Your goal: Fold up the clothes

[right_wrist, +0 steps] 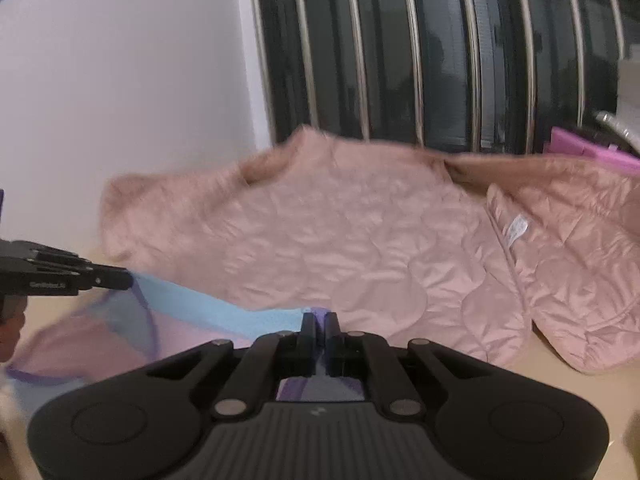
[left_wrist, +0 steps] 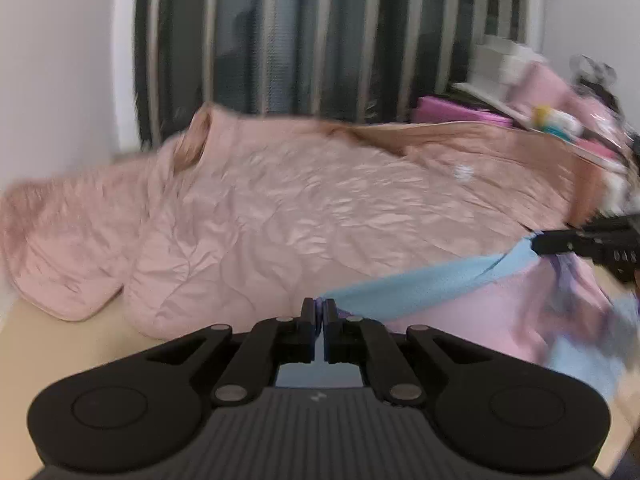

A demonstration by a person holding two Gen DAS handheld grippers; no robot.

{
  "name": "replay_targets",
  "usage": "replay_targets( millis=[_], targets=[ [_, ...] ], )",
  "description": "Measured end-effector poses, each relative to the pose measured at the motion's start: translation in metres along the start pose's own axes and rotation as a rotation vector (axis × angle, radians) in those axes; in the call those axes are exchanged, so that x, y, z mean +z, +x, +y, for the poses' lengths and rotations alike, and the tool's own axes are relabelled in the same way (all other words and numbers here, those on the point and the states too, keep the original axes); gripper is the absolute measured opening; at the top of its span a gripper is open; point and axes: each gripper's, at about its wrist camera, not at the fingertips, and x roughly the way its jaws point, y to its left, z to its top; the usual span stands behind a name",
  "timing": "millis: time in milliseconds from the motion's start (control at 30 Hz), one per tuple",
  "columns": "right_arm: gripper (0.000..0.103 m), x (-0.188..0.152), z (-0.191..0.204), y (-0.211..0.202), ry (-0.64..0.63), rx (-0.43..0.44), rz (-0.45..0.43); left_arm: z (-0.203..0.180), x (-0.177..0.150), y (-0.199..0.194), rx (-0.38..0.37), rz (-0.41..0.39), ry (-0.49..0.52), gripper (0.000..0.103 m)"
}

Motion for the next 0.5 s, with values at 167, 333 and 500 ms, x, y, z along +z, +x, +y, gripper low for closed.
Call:
replay_targets(
  millis=[167,333,500],
  targets=[
    [0.005,-0.055,0.028,-0.048,-0.087,0.045,0.059,-0.021,-0.053,-0.039,-0.029,0.070,0.027,0.005],
    [0.047,-0.067,0.040,-0.082,-0.154,0.036,0.040,0.008,-0.057,-0.057,0.042,0.035,-0.081,0.048],
    [0.050,-0.040,-0.005,-0.082,-0.088,-0.195,-0.019,0.044,-0.048,-0.042,0.110,0.075,-0.178,0.047]
  ],
)
